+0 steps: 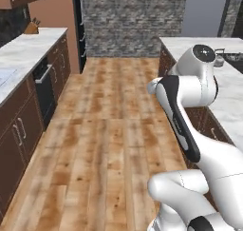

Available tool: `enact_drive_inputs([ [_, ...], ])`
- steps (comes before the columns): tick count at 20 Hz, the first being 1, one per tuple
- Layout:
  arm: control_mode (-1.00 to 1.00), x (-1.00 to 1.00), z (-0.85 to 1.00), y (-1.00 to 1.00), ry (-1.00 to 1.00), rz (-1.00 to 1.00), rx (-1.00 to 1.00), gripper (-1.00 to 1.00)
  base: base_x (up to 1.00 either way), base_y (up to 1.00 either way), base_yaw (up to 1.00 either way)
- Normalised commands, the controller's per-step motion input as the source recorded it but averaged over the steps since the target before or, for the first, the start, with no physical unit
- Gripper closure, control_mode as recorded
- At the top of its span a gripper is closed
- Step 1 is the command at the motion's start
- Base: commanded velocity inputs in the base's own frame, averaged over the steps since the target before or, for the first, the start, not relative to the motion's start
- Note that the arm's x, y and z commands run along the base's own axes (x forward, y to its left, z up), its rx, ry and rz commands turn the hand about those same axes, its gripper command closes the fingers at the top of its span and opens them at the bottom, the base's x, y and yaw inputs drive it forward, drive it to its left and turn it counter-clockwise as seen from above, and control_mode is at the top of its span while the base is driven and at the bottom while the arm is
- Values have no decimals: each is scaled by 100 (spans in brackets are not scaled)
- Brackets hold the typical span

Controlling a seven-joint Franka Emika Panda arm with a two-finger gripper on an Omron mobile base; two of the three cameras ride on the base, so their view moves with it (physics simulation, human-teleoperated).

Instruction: Pick the kettle from the counter and place it on a stove burner. Then turn the burner on.

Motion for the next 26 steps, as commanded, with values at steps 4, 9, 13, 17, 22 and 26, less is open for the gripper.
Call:
enact_drive_inputs([
  [4,100,0,0,0,0,0,0,-100,100,30,-26],
  [9,100,0,0,0,0,0,0,-100,100,93,-38],
  [13,100,0,0,0,0,0,0,-100,100,88,-40],
  [17,100,0,0,0,0,0,0,-100,100,82,-38],
  [22,100,0,0,0,0,0,0,-100,100,82,-38],
  [26,100,0,0,0,0,0,0,-100,100,79,-39],
])
